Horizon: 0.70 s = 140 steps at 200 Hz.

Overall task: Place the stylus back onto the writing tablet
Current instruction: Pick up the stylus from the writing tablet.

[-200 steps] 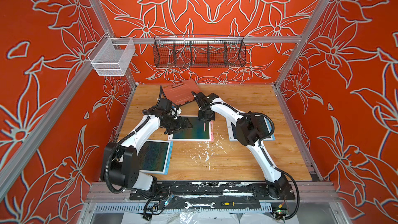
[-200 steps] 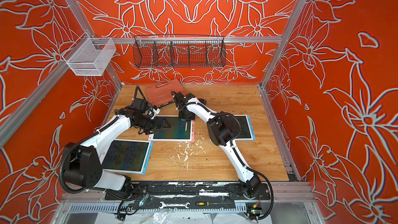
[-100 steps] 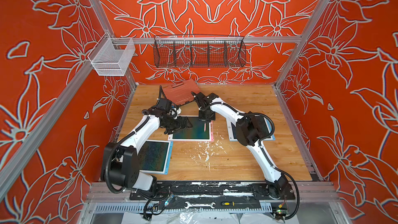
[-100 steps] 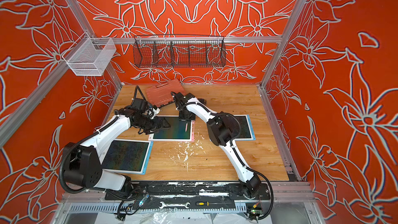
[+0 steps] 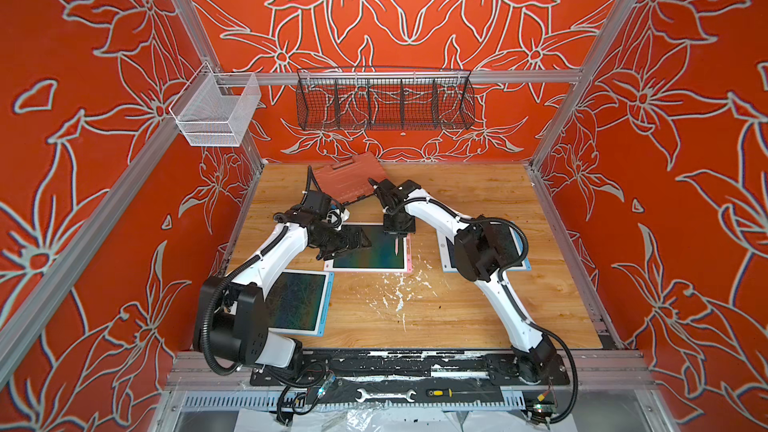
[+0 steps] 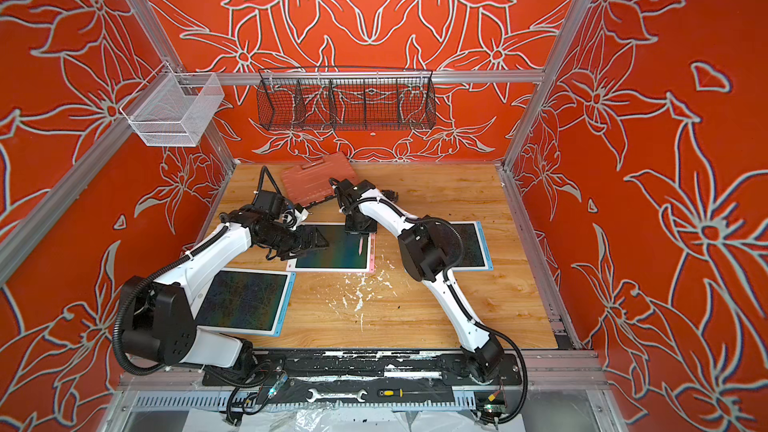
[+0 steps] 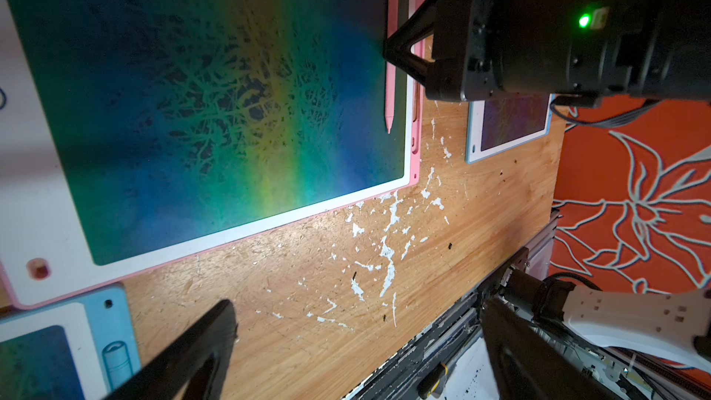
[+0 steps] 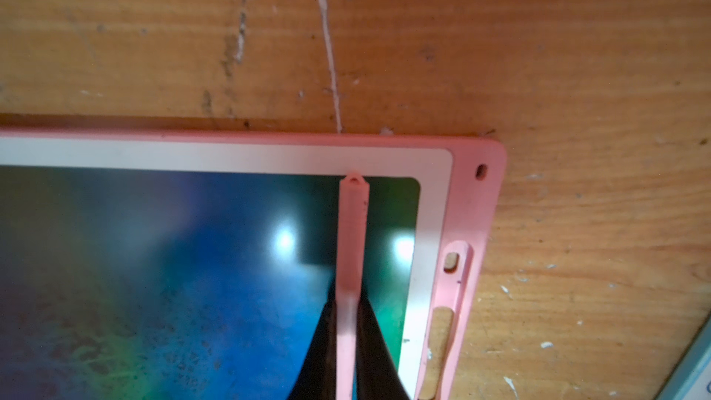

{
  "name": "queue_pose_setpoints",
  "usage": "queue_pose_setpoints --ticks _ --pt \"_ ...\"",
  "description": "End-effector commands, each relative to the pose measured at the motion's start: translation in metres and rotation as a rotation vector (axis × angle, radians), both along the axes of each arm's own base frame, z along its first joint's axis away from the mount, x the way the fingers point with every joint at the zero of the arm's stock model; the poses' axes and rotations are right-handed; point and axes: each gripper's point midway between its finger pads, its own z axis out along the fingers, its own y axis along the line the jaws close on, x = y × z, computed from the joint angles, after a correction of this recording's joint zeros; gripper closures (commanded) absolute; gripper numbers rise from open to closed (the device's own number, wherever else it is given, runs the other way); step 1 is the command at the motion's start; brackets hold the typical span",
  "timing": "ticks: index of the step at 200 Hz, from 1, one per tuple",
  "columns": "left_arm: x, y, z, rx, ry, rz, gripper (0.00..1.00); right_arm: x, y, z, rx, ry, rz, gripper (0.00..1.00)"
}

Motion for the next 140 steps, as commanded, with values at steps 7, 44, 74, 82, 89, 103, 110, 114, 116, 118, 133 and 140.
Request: queue_pose_setpoints --ticks 7,44,74,82,89,103,110,114,116,118,133,140 --pt "-0.001 0.0 0.006 -0.015 -0.022 -0.008 0.03 -0.01 -0.01 -0.01 -0.071 0.036 0.002 0.91" --pt "-0.001 0.0 0.006 -0.018 -0.022 -0.008 0.02 -0.013 -0.014 -0.007 -0.082 0.039 0.004 0.93" --pt "-0.001 0.0 0.005 -0.019 -0.02 -0.006 0.03 -0.016 -0.015 -0.01 -0.079 0.047 0.007 0.92" --pt "0.0 0.0 0.005 -0.021 -0.022 -0.007 0.03 -0.016 -0.014 -0.011 -0.072 0.049 0.005 0.92" --pt "-0.001 0.0 0.004 -0.02 -0.019 -0.007 0.03 -0.017 -0.013 -0.012 -0.071 0.052 0.006 0.92" --pt "0.0 0.001 0.004 -0.019 -0.021 -0.004 0.03 -0.017 -0.012 -0.015 -0.066 0.056 0.006 0.92" --pt "-0.001 0.001 0.004 -0.019 -0.02 -0.004 0.03 -0.018 -0.011 -0.016 -0.064 0.06 0.008 0.92" --pt "-0.001 0.001 0.004 -0.019 -0.019 -0.005 0.03 -0.018 -0.01 -0.017 -0.06 0.061 0.008 0.92" --pt "-0.001 0.001 0.004 -0.019 -0.021 -0.005 0.03 -0.018 -0.01 -0.017 -0.059 0.061 0.009 0.92" --pt "-0.001 0.001 0.004 -0.019 -0.022 -0.005 0.03 -0.018 -0.01 -0.017 -0.057 0.062 0.009 0.92" --pt "-0.001 0.002 0.004 -0.019 -0.022 -0.004 0.03 -0.019 -0.007 -0.019 -0.055 0.067 0.009 0.92" --pt "-0.001 0.002 0.004 -0.018 -0.022 -0.003 0.03 -0.02 -0.007 -0.02 -0.054 0.069 0.009 0.92"
